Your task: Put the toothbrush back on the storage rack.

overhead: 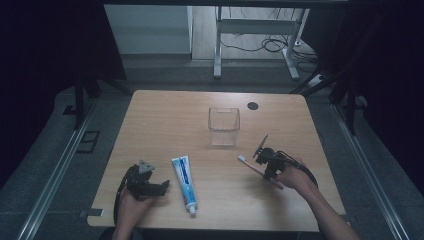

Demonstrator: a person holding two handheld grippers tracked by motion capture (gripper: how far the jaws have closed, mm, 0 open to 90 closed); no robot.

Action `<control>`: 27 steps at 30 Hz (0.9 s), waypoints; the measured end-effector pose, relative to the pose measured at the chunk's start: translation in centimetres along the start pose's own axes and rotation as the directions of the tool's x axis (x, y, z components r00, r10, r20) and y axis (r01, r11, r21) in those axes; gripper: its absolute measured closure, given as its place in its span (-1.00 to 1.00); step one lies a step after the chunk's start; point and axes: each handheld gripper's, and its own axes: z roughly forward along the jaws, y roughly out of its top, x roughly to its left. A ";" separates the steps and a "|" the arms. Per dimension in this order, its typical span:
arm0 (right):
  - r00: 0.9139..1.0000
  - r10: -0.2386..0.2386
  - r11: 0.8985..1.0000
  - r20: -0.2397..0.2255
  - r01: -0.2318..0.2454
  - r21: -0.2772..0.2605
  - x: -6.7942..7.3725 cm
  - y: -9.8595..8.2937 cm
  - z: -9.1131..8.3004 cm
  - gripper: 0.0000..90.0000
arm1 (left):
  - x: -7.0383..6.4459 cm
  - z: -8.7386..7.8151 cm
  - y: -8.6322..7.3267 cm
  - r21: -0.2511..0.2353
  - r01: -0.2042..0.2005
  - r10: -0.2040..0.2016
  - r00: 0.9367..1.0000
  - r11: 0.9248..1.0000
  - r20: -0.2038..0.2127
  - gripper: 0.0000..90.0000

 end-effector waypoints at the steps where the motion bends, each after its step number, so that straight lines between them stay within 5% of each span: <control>1: 1.000 0.008 1.000 -0.004 -0.008 0.000 0.0 0.0 0.0 0.84 | 0.0 0.0 0.0 0.000 0.000 0.000 1.000 1.000 0.000 -0.98; 15: 1.000 0.013 1.000 -0.010 -0.013 -0.016 -0.3 -0.4 -0.1 0.85 | 0.0 0.0 0.0 0.000 -0.001 0.001 1.000 1.000 -0.001 -0.98; 27: 1.000 0.014 0.996 -0.010 -0.015 -0.092 -0.3 -0.9 -1.7 0.85 | 0.0 0.0 0.0 0.000 0.000 0.000 1.000 1.000 0.000 -0.98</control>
